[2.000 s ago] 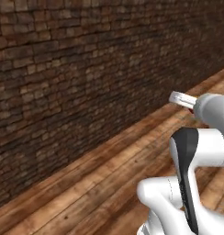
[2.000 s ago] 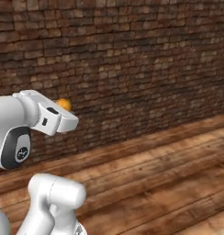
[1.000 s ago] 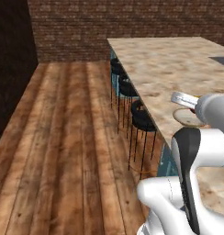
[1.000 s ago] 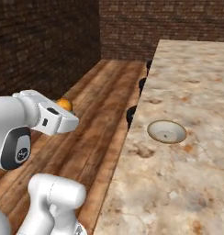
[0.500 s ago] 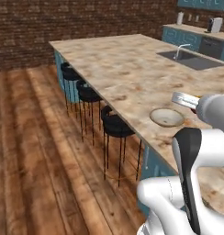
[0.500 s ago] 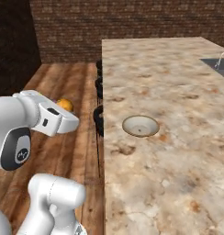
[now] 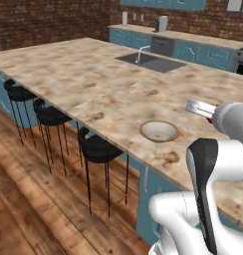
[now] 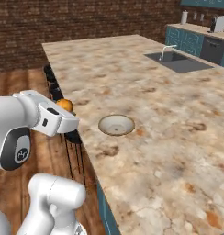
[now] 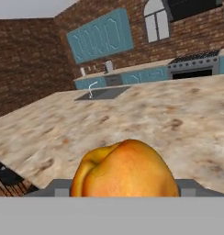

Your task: Retrieve the peach and pear from the fridge and place them into the bowl on the dining table.

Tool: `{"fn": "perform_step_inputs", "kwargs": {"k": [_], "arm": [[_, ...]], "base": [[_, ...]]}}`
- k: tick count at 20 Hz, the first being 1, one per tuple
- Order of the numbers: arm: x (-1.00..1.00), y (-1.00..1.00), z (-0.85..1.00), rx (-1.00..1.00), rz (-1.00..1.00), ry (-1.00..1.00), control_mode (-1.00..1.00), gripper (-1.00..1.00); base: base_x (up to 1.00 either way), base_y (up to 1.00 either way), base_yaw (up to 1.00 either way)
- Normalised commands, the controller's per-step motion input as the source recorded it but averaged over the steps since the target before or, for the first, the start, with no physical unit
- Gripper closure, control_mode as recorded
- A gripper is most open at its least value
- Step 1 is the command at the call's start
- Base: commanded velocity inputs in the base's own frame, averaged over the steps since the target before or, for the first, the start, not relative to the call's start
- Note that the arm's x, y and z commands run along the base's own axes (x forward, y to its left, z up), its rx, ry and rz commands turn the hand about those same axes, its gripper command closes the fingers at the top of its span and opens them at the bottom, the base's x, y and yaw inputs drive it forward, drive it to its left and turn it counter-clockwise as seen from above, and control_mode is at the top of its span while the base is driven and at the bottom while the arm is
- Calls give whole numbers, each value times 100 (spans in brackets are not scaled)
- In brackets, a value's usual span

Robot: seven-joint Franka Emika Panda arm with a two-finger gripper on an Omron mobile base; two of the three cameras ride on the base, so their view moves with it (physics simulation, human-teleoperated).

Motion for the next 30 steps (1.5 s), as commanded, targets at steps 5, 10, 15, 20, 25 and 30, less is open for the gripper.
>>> {"fn": "perform_step_inputs", "kwargs": {"k": [5, 10, 15, 20, 25, 30], "arm": [[0, 0, 0, 0, 0, 0, 100, 100], [0, 0, 0, 0, 0, 0, 100, 100], [0, 0, 0, 0, 0, 0, 100, 100], [0, 0, 0, 0, 0, 0, 100, 100], [0, 0, 0, 0, 0, 0, 100, 100], [0, 0, 0, 0, 0, 0, 100, 100]], "base": [[63, 40, -50], [58, 47, -43], [58, 37, -36], [58, 33, -31], [53, 45, -32], [48, 61, -31]]}}
